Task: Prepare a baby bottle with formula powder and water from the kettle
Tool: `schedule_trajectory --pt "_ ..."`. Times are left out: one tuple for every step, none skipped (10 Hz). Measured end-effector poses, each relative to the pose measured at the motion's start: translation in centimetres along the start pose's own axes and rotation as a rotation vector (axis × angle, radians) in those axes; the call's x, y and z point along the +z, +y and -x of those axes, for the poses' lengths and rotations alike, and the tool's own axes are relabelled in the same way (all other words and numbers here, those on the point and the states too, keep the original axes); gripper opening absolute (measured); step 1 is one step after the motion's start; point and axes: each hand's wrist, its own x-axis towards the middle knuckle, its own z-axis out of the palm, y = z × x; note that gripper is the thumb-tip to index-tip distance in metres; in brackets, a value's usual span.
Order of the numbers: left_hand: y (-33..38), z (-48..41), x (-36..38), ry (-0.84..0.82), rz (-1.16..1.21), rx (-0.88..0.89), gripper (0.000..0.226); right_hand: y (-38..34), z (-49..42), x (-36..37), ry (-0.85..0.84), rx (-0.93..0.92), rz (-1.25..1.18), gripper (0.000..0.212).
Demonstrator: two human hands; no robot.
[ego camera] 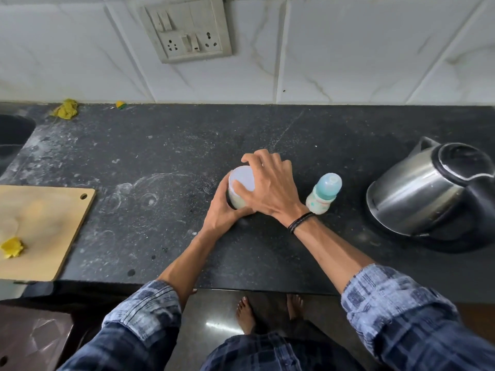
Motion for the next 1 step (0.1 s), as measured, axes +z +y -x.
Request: schedule_trajectory --pt "0.27 0.77 0.01 -0.013 0.085 0.010 0.118 1.70 0.93 -2.90 0.162 0.116 -0.091 0.042"
